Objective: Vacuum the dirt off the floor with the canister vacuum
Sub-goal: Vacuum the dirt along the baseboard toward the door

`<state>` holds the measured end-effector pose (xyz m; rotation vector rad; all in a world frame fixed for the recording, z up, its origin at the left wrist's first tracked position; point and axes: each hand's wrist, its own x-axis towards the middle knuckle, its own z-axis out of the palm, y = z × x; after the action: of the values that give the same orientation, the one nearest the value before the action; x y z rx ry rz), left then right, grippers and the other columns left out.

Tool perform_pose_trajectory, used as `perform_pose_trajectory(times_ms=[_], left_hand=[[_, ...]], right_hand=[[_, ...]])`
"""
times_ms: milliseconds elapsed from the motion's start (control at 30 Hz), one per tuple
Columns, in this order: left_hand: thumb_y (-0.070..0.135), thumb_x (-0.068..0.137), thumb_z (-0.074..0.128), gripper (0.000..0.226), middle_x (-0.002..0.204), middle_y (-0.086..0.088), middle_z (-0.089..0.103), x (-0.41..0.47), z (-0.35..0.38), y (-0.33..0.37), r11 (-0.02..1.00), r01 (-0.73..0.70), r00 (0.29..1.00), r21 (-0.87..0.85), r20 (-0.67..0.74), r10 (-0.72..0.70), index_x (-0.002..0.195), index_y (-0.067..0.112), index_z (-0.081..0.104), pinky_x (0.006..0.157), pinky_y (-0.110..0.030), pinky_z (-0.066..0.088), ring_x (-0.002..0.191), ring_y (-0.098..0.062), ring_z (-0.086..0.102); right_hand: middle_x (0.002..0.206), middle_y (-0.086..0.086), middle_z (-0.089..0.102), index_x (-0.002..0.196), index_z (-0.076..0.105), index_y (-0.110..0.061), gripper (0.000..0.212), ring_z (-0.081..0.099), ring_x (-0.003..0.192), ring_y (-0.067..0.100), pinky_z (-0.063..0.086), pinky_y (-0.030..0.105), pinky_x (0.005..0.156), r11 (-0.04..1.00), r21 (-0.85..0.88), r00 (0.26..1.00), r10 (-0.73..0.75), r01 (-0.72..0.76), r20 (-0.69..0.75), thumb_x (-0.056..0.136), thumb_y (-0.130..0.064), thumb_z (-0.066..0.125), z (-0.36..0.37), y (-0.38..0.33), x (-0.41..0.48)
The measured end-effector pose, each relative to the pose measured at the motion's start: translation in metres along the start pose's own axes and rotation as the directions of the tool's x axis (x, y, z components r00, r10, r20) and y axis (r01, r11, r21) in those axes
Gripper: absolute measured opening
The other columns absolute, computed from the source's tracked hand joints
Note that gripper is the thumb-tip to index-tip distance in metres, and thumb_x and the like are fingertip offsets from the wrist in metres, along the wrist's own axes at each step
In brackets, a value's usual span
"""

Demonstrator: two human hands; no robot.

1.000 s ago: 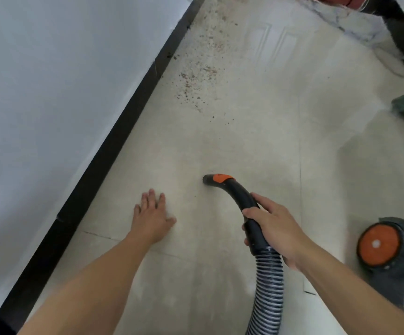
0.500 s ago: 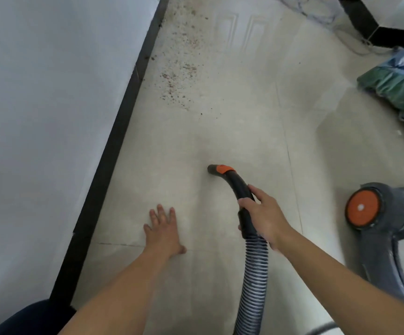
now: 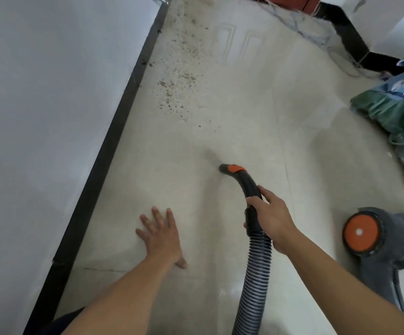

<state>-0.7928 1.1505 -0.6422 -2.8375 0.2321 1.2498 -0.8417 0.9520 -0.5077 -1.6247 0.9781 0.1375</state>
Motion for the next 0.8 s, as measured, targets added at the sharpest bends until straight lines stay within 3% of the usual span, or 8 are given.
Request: perform_pose_trajectory(times_ms=[200,300,567,700,800], left_hand=[[0.053,0.055,0.087,0.153,0.149,-0.028,-0.035,0.011,-0.015,0.015,0.997,0.080,0.997,-0.021,0.025,-0.079,0.147,0.012,-0.028,0.112,-0.067,0.013,0.136,-0.061,-0.016],[0.053,0.057,0.087,0.150,0.150,-0.029,-0.031,0.022,-0.031,0.026,0.991,0.129,0.992,-0.048,0.020,-0.128,0.148,0.012,-0.025,0.113,-0.063,0.016,0.137,-0.061,-0.010],[0.054,0.060,0.085,0.143,0.153,-0.027,-0.023,0.043,-0.056,0.027,0.979,0.186,0.982,-0.080,0.000,-0.186,0.150,0.015,-0.019,0.116,-0.055,0.020,0.139,-0.058,-0.005],[0.056,0.059,0.084,0.145,0.153,-0.029,-0.020,0.051,-0.064,0.025,0.983,0.169,0.985,-0.074,-0.017,-0.171,0.150,0.012,-0.019,0.120,-0.049,0.012,0.143,-0.050,-0.010],[0.057,0.058,0.084,0.146,0.153,-0.032,-0.020,0.063,-0.073,0.022,0.981,0.166,0.985,-0.099,-0.039,-0.171,0.150,0.009,-0.019,0.120,-0.045,0.011,0.144,-0.045,-0.014]], right_hand=[[0.096,0.019,0.064,0.132,0.052,-0.031,0.040,0.062,0.074,0.034,0.060,0.053,0.070,0.997,0.076,1.000,0.000,0.001,-0.014,0.094,-0.018,0.058,-0.030,-0.026,0.075],[0.100,0.020,0.065,0.136,0.052,-0.026,0.044,0.063,0.076,0.034,0.061,0.057,0.074,0.997,0.070,0.999,-0.033,0.032,0.022,0.093,-0.020,0.059,-0.031,-0.046,0.112],[0.107,0.009,0.065,0.146,0.045,-0.028,0.055,0.067,0.085,0.031,0.061,0.052,0.079,0.995,0.010,0.967,-0.103,0.103,0.232,0.093,-0.024,0.058,-0.026,-0.084,0.167],[0.120,0.005,0.064,0.152,0.037,-0.030,0.063,0.068,0.093,0.029,0.059,0.052,0.084,0.988,-0.045,0.951,-0.129,0.148,0.280,0.092,-0.030,0.059,-0.022,-0.087,0.178],[0.132,0.002,0.059,0.153,0.035,-0.029,0.063,0.066,0.097,0.022,0.058,0.044,0.089,0.972,-0.102,0.936,-0.174,0.214,0.307,0.094,-0.033,0.057,-0.008,-0.090,0.181]])
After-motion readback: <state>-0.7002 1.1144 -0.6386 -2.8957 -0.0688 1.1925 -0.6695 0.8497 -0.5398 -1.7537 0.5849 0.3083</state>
